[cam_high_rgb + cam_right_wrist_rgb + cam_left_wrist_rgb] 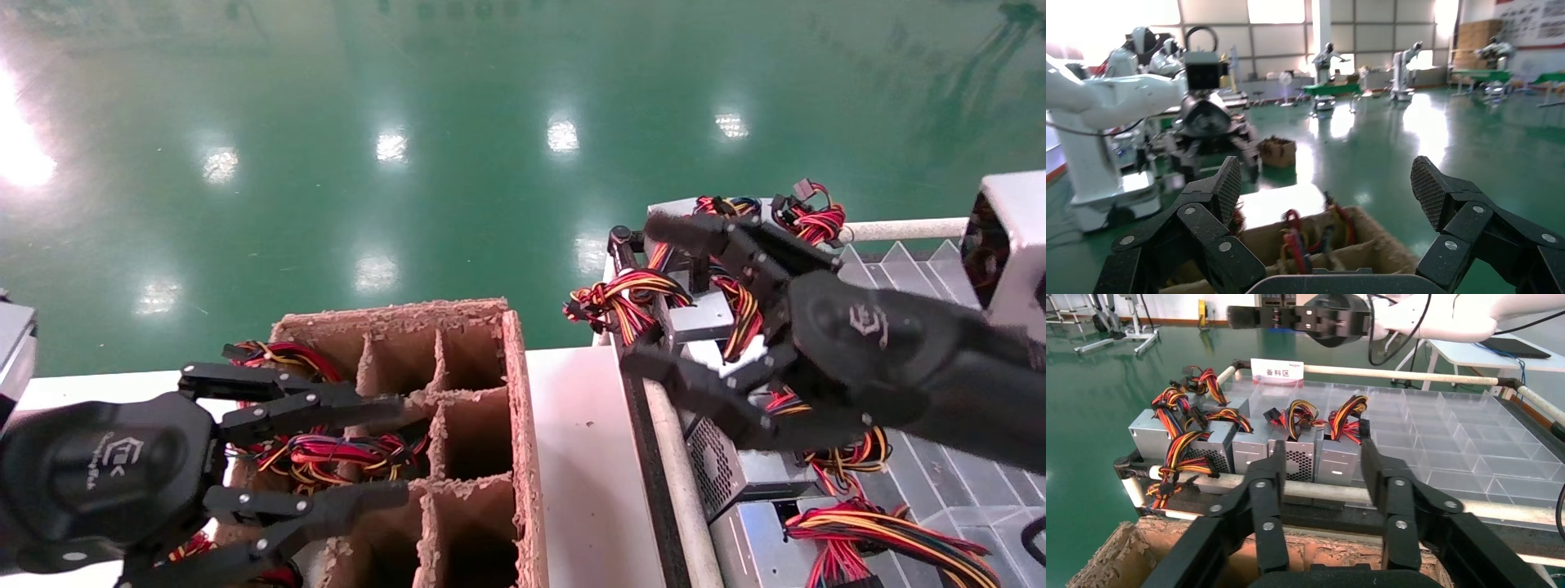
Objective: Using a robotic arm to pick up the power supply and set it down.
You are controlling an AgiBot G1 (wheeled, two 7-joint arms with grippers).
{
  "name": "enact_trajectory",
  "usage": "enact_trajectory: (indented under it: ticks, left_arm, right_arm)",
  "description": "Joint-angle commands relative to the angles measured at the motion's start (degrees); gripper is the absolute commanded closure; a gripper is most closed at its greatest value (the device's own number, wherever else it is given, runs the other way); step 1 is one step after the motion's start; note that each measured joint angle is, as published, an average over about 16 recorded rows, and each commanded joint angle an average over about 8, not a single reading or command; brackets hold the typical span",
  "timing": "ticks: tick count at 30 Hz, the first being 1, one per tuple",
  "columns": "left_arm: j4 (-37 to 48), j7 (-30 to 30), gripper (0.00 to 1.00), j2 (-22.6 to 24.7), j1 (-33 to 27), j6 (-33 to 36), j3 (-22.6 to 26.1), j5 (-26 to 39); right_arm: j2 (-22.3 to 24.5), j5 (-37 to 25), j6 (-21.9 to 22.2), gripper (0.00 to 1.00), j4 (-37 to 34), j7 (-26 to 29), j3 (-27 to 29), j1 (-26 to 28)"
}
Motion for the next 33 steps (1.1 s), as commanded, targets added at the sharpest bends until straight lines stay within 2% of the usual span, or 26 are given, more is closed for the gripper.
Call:
enact_trajectory:
  ticks: [1,21,27,33]
  left_arm:
    - [0.0,0.0,0.0,0.0,0.0,0.0,0.0,0.0]
    - [0.0,0.0,0.0,0.0,0.0,-0.01,0.0,-0.01]
    - [0.02,0.01,0.0,-0.01,0.01,-0.02,0.0,-0.02]
    - [0.02,0.01,0.0,-0.01,0.01,-0.02,0.0,-0.02]
  right_arm:
    - [0.42,-1.81,0.17,0.0,2.25,1.74,1.85,-0.94]
    - [4.31,-18.7,1.74,0.0,23.27,18.0,19.12,-9.77]
    - [4.84,-20.96,1.91,0.0,26.04,19.63,21.44,-10.94]
    - [4.72,-20.43,1.94,0.0,25.29,19.13,20.84,-10.66]
